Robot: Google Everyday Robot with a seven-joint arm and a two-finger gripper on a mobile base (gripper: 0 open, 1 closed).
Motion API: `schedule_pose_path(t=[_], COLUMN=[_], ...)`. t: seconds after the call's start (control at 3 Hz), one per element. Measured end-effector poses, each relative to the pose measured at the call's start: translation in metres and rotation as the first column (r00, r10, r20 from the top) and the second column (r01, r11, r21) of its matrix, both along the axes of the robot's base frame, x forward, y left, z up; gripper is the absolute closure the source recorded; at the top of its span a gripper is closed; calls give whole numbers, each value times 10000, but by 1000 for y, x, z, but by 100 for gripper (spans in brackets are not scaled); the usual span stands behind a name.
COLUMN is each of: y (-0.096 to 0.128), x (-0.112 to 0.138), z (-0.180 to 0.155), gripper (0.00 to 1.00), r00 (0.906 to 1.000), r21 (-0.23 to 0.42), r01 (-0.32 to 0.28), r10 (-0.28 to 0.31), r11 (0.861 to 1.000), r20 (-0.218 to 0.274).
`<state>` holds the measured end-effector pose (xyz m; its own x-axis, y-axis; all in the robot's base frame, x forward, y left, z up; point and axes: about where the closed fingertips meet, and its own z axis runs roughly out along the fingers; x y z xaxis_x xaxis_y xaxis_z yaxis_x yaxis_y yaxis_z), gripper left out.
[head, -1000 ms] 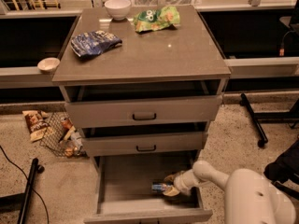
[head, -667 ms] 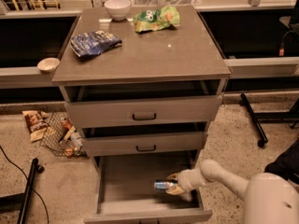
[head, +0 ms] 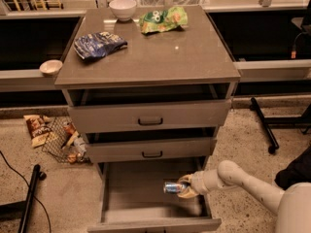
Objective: Pick redbull can from bottom drawer and place on counter
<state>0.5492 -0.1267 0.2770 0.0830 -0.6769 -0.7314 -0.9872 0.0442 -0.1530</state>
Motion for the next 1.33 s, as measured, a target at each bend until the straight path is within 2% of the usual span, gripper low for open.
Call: schedule_pose_path(t=[0.33, 0.67, 1.0, 1.33], y=[-1, -14, -23, -35], x=[1, -9, -38, -55], z=[10, 64, 144, 223], gripper=[100, 100, 100, 100], r00=[10000, 9990, 9950, 9855], r21=[207, 186, -185, -707], r01=[-30, -84, -337, -460], r10=[30, 76, 353, 569], r11=[9998, 9998, 9993, 9964], r20=[-4, 440, 937, 1600])
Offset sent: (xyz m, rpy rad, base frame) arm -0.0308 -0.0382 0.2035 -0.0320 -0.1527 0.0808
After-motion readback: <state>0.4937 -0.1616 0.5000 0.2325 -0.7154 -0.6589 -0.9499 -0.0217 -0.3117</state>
